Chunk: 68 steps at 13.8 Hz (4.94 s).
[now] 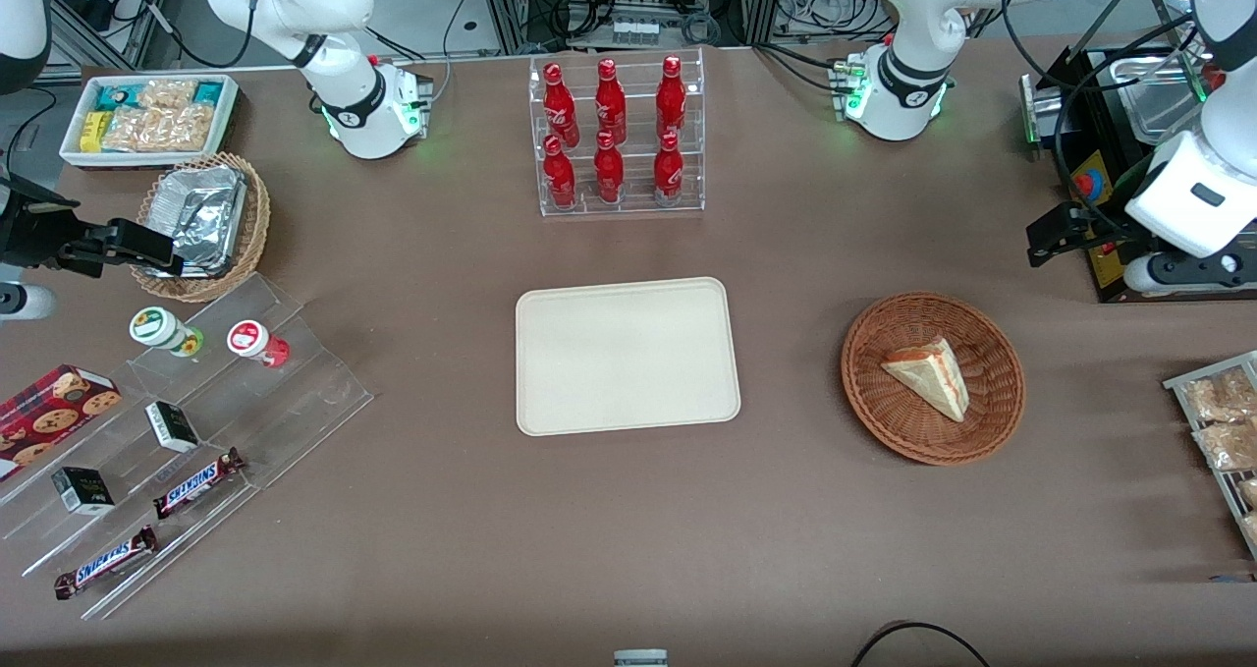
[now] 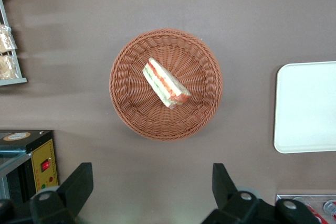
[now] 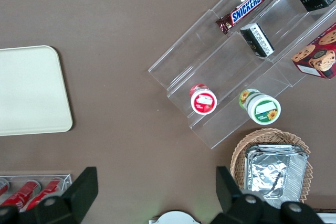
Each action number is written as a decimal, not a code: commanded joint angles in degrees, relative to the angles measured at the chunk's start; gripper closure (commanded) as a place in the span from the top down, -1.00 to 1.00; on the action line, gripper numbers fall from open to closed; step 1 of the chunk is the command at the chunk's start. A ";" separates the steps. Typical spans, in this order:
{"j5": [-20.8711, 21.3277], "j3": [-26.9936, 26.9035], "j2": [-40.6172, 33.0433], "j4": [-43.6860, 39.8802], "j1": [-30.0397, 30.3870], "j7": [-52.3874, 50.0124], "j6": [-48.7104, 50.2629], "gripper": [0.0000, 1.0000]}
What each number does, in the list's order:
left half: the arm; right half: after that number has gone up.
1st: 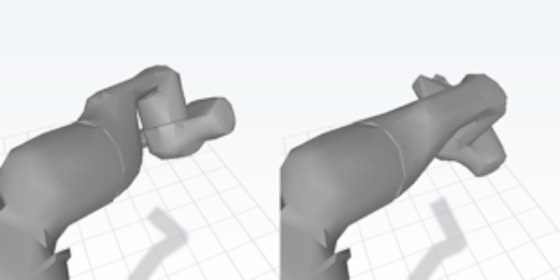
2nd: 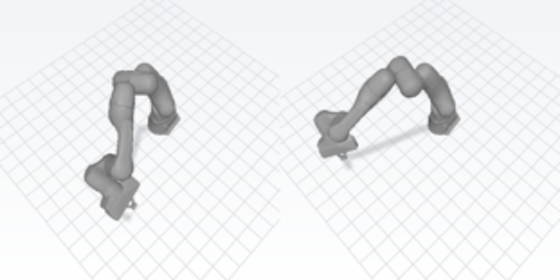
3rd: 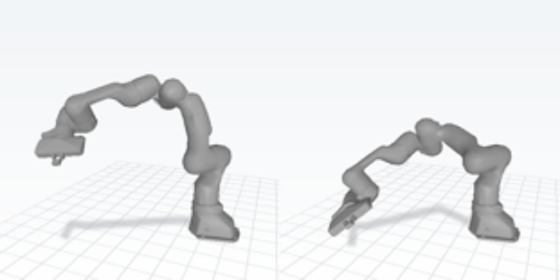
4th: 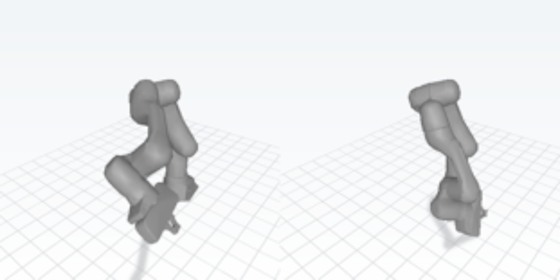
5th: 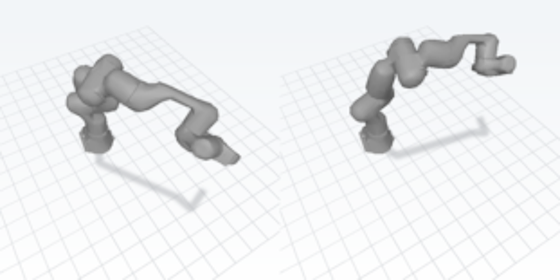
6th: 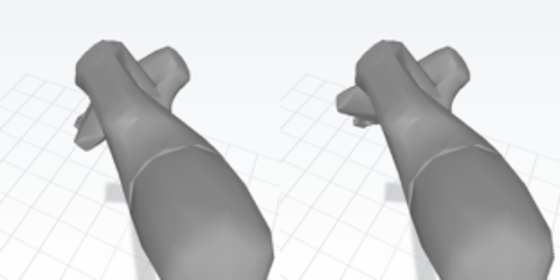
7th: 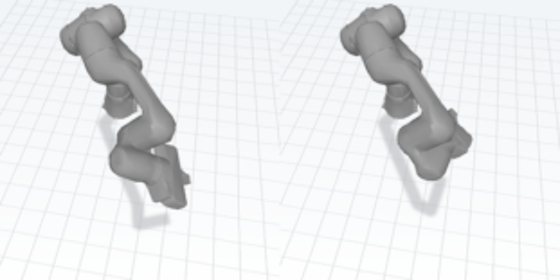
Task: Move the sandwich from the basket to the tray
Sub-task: 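Move the left gripper over the wrapped sandwich in the wicker basket, then lower the left gripper and close it on the sandwich's wrapper, then lift the sandwich and carry it with the left gripper over the tray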
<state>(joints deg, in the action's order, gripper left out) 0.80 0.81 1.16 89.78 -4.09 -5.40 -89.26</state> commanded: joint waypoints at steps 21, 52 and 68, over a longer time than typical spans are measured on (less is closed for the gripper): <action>1.39 0.16 8.51 27.20 -1.53 -29.31 -40.11 1.00; 1.39 -0.10 12.56 30.21 -1.53 -32.31 -45.43 -1.00; 1.04 0.51 24.40 -0.81 -29.91 -38.10 -25.00 -1.00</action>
<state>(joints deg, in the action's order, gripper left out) 1.21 2.02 20.45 95.35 -31.77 -42.15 -115.91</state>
